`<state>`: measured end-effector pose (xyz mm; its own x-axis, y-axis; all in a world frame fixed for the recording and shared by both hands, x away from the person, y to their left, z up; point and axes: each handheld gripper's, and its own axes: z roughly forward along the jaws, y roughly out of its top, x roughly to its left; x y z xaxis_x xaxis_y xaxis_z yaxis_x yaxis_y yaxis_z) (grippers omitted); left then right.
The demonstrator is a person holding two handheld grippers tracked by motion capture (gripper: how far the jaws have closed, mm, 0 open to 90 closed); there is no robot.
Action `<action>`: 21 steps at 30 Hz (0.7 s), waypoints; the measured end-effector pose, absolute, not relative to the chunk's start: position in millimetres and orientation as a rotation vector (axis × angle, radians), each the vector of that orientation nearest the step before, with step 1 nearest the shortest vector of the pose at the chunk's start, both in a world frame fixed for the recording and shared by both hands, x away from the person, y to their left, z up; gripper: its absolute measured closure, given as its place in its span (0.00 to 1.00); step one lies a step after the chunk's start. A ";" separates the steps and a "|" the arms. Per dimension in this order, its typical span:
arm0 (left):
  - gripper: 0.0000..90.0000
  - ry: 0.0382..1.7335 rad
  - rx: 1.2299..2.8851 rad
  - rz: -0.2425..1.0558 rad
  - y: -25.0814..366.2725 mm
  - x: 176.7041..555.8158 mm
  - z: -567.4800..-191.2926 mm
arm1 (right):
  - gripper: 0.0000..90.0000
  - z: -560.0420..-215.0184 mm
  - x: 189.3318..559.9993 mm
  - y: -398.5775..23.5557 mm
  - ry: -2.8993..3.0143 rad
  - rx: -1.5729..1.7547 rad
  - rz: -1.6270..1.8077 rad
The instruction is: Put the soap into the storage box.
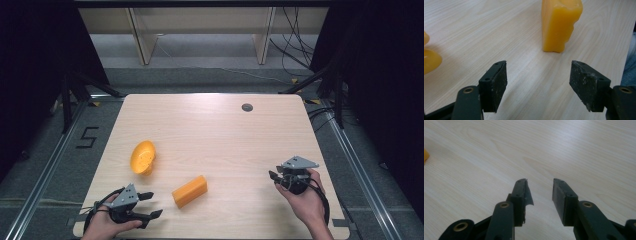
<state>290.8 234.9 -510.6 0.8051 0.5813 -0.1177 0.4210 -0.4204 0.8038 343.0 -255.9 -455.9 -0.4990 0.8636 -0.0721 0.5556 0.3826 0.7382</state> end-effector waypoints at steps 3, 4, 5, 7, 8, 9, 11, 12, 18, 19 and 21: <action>0.33 0.712 2.047 0.203 231.1 288.4 -508.1 | 0.71 -455.5 343.8 -255.8 2.210 1.199 0.937; 0.32 0.715 2.056 0.207 230.6 287.9 -507.7 | 0.71 -454.4 343.0 -255.2 2.199 1.222 0.932; 0.32 0.708 2.072 0.222 230.3 287.7 -507.5 | 0.71 -453.0 341.1 -253.8 2.190 1.268 0.927; 0.32 0.688 2.063 0.229 229.3 287.5 -506.9 | 0.70 -453.4 341.7 -255.5 2.183 1.234 0.926; 0.32 0.688 2.063 0.229 229.3 287.5 -506.9 | 0.69 -453.1 341.7 -255.9 2.180 1.232 0.926; 0.31 0.694 2.056 0.244 228.9 287.1 -506.9 | 0.69 -453.8 343.5 -256.8 2.188 1.201 0.937; 0.31 0.717 2.027 0.257 229.4 286.6 -504.5 | 0.69 -453.1 341.3 -256.0 2.179 1.240 0.919; 0.31 0.729 2.000 0.243 229.2 286.2 -502.1 | 0.69 -453.6 342.8 -257.4 2.197 1.202 0.924; 0.36 0.828 1.997 0.196 223.5 290.9 -479.9 | 0.69 -453.0 342.8 -255.3 2.187 1.207 0.905; 0.36 0.835 2.031 0.186 222.7 292.5 -476.8 | 0.69 -452.7 342.4 -254.8 2.188 1.212 0.906; 0.36 0.871 2.083 0.146 218.6 294.1 -469.8 | 0.69 -452.3 341.9 -253.9 2.183 1.218 0.912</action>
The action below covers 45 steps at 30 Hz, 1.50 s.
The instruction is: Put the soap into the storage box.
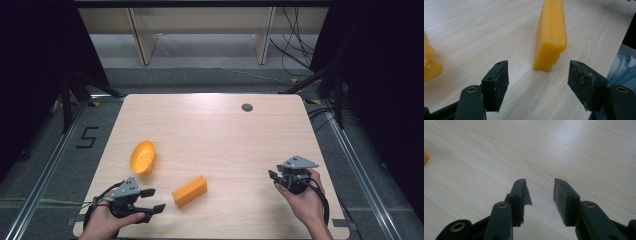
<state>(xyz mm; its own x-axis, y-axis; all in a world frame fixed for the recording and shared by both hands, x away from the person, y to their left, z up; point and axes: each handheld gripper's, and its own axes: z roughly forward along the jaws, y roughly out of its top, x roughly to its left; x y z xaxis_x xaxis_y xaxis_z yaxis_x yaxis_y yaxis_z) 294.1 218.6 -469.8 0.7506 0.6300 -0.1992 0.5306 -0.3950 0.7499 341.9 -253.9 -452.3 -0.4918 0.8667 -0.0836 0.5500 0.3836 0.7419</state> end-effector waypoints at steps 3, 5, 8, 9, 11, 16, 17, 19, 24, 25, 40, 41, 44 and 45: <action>0.37 0.883 2.140 0.132 211.5 298.3 -459.0 | 0.69 -452.8 342.1 -253.2 2.184 1.208 0.919; 0.38 0.882 2.192 0.105 206.9 302.5 -450.5 | 0.69 -452.0 341.4 -252.8 2.188 1.235 0.912; 0.41 0.869 2.271 0.066 197.0 307.1 -438.2 | 0.69 -452.5 342.1 -253.9 2.185 1.219 0.910; 0.41 0.869 2.271 0.066 197.0 307.1 -438.2 | 0.69 -452.5 342.1 -253.9 2.185 1.219 0.910; 0.41 0.891 2.287 0.022 189.2 308.3 -433.3 | 0.69 -453.0 342.3 -253.9 2.190 1.222 0.916; 0.41 0.834 2.451 0.037 173.1 319.7 -423.6 | 0.69 -453.4 340.4 -252.2 2.192 1.259 0.925; 0.41 0.829 2.457 0.042 171.0 321.4 -422.8 | 0.69 -453.1 342.2 -254.1 2.203 1.225 0.920; 0.40 0.824 2.461 0.046 169.3 323.1 -422.2 | 0.69 -453.1 342.2 -254.2 2.205 1.224 0.921; 0.40 0.860 2.469 0.021 158.8 329.4 -419.8 | 0.68 -453.7 342.8 -253.9 2.205 1.216 0.907; 0.41 0.877 2.471 0.034 156.3 331.2 -418.9 | 0.68 -454.0 343.2 -253.9 2.209 1.208 0.912; 0.39 0.837 2.586 0.040 124.3 348.7 -408.6 | 0.68 -455.1 343.1 -254.0 2.213 1.207 0.906; 0.39 0.835 2.601 0.037 120.0 349.6 -408.5 | 0.68 -455.1 342.9 -253.2 2.205 1.214 0.912; 0.39 0.826 2.627 0.008 115.3 353.1 -408.3 | 0.68 -454.5 342.6 -253.3 2.207 1.214 0.913; 0.39 0.826 2.627 0.008 115.3 353.1 -408.3 | 0.68 -454.5 342.6 -253.3 2.207 1.214 0.913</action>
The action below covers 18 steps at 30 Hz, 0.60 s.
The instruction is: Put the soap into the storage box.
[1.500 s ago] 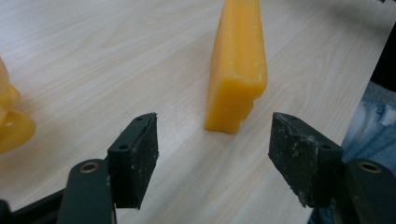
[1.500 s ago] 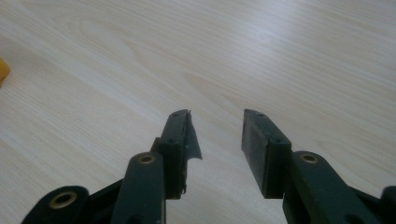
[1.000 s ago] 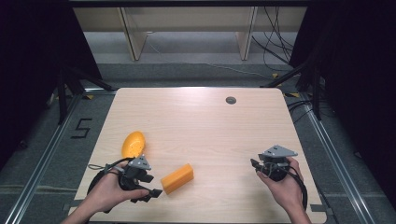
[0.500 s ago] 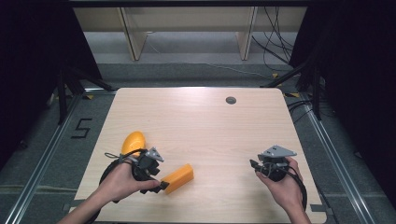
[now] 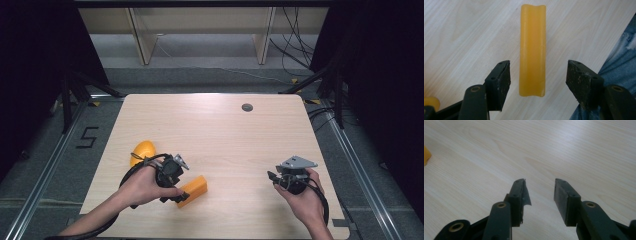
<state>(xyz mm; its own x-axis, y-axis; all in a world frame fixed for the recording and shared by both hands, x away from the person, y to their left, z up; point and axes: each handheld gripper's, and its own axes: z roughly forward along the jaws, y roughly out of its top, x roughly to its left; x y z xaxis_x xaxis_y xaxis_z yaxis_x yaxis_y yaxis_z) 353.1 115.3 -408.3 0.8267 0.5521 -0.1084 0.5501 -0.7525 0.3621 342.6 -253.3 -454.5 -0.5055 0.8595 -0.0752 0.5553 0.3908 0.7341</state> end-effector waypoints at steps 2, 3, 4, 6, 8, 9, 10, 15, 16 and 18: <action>0.39 0.835 2.640 0.001 113.1 356.5 -409.4 | 0.68 -454.5 342.6 -253.2 2.206 1.217 0.913; 0.39 0.833 2.649 -0.001 112.4 357.9 -409.8 | 0.68 -454.5 342.5 -253.3 2.206 1.215 0.914; 0.39 0.834 2.652 -0.001 111.7 358.3 -410.3 | 0.68 -454.5 342.6 -253.3 2.206 1.215 0.914; 0.39 0.836 2.653 -0.013 109.7 359.4 -411.2 | 0.67 -454.9 342.8 -253.1 2.205 1.216 0.913; 0.39 0.836 2.657 -0.014 108.2 360.1 -411.4 | 0.67 -454.7 342.7 -253.1 2.205 1.217 0.915; 0.39 0.837 2.663 -0.015 105.7 361.3 -412.0 | 0.67 -454.7 342.7 -253.2 2.203 1.216 0.916; 0.39 0.837 2.663 -0.015 105.7 361.3 -412.0 | 0.67 -454.8 342.8 -253.3 2.202 1.217 0.916; 0.39 0.846 2.700 0.000 97.0 368.5 -412.8 | 0.67 -454.8 342.8 -253.2 2.203 1.218 0.917; 0.39 0.848 2.705 0.003 95.4 369.6 -412.9 | 0.67 -454.8 342.8 -253.1 2.203 1.219 0.917; 0.39 0.845 2.711 0.007 93.6 370.6 -413.0 | 0.67 -454.8 343.0 -253.1 2.204 1.220 0.919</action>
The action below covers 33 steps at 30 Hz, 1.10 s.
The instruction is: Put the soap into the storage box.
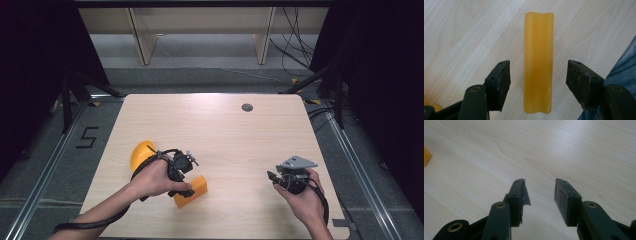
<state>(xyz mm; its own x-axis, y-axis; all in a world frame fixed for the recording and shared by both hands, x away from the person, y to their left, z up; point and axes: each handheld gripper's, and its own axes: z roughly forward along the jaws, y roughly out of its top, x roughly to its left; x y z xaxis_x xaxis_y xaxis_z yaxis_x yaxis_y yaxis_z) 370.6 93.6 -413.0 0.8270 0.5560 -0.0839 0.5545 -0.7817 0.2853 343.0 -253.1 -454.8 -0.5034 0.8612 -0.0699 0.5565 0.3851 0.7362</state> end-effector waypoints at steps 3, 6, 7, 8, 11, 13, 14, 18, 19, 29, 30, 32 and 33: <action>0.39 0.846 2.734 -0.004 86.8 373.2 -415.1 | 0.67 -454.4 342.6 -253.5 2.209 1.226 0.916; 0.39 0.842 2.746 -0.018 83.4 374.6 -417.1 | 0.67 -454.2 341.9 -253.5 2.213 1.237 0.912; 0.39 0.842 2.746 -0.018 83.4 374.6 -417.1 | 0.67 -454.3 342.0 -253.7 2.214 1.234 0.913; 0.39 0.846 2.753 -0.010 82.4 375.1 -418.4 | 0.67 -454.3 342.0 -253.9 2.216 1.231 0.910; 0.41 0.837 2.804 -0.018 78.3 377.6 -425.5 | 0.67 -455.1 342.3 -254.2 2.218 1.215 0.906; 0.43 0.844 2.830 -0.022 76.2 378.0 -429.4 | 0.67 -456.0 344.1 -254.8 2.231 1.184 0.923; 0.43 0.844 2.841 -0.019 75.3 378.0 -432.0 | 0.67 -454.7 342.0 -253.8 2.222 1.229 0.908; 0.45 0.830 2.882 -0.037 73.4 379.6 -436.1 | 0.67 -454.4 341.5 -253.0 2.224 1.247 0.910; 0.46 0.837 2.880 -0.044 72.7 379.6 -437.1 | 0.67 -455.7 342.5 -254.1 2.226 1.212 0.905; 0.58 0.849 2.918 -0.028 66.5 384.9 -447.1 | 0.66 -455.9 342.0 -252.6 2.237 1.231 0.899; 0.59 0.849 2.918 -0.028 66.5 384.9 -447.1 | 0.66 -455.5 341.8 -252.4 2.237 1.240 0.902; 0.64 0.850 2.929 -0.045 64.9 384.5 -448.9 | 0.66 -456.0 342.0 -253.0 2.237 1.229 0.900; 0.66 0.851 2.932 -0.044 63.8 383.8 -450.2 | 0.66 -456.1 342.0 -253.0 2.238 1.230 0.899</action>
